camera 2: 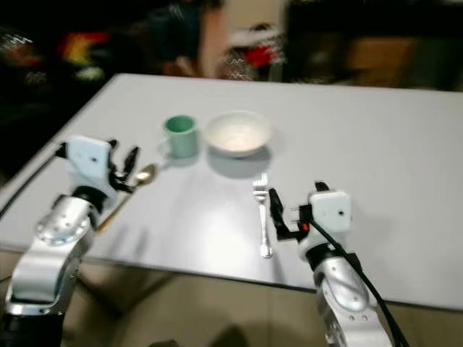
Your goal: Setting the table
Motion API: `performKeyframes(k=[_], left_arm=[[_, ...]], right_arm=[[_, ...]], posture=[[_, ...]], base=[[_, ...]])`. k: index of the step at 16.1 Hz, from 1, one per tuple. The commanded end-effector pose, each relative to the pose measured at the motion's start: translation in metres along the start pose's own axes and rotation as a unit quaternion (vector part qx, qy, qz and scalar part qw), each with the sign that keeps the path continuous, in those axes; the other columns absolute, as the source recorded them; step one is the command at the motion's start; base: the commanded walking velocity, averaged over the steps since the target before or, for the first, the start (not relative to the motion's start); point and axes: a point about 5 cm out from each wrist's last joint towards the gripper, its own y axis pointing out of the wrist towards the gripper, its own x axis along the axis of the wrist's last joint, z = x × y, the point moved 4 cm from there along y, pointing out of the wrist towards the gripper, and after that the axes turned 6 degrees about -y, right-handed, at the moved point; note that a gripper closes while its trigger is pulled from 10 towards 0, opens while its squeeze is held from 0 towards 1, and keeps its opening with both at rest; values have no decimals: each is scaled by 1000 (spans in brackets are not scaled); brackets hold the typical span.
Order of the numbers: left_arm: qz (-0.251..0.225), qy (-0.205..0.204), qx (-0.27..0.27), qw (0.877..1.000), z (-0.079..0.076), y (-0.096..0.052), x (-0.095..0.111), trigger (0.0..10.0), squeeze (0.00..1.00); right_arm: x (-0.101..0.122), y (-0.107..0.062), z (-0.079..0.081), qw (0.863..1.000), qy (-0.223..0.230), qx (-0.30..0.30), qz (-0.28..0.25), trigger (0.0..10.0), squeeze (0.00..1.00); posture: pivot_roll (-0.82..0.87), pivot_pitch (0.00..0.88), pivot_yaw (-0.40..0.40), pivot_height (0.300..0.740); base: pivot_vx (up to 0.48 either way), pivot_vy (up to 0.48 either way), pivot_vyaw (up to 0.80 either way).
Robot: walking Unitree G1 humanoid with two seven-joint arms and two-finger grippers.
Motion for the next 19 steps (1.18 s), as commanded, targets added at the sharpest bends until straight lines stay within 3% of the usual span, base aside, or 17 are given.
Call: performKeyframes(k=[1,4,7,9,12,15,19], left_arm=[[5,8,-1,1000,4,0,-1,10000,0],[27,43,-15,999,5,3,-14,10000,0],[56,25,-48,997,2,1,-23,10000,0],[72,-14,-53,996,0,2,-26,10000,0],[72,-23,-49,996,1,-1,-25,10000,0],[53,8,-17,998,12,-2,-18,10000,0],[46,3,-27,999,4,-3,-13,10000,0]], right_arm=[[2,1,6,1000,5,15,-7,10000,0],[0,4,4,1000,6,10,-10,10000,0],[7,4,-9,1000,10,-3,-29,10000,0],[10,7,-10,999,-1,4,-36,10000,0],[13,14,-6,999,10,15,-45,10000,0],[9,20,-3,999,13,13,-38,10000,0],[3,22,3,999,5,28,-28,10000,0]], posture=[[-15,0,73,740],[-30,0,89,740],[-45,0,104,740],[-38,0,96,740],[-7,0,69,740],[24,0,48,740],[33,0,46,740]], base=[[0,0,800],[0,0,800],[0,0,800],[0,0,800],[0,0,800],[0,0,800],[0,0,800]])
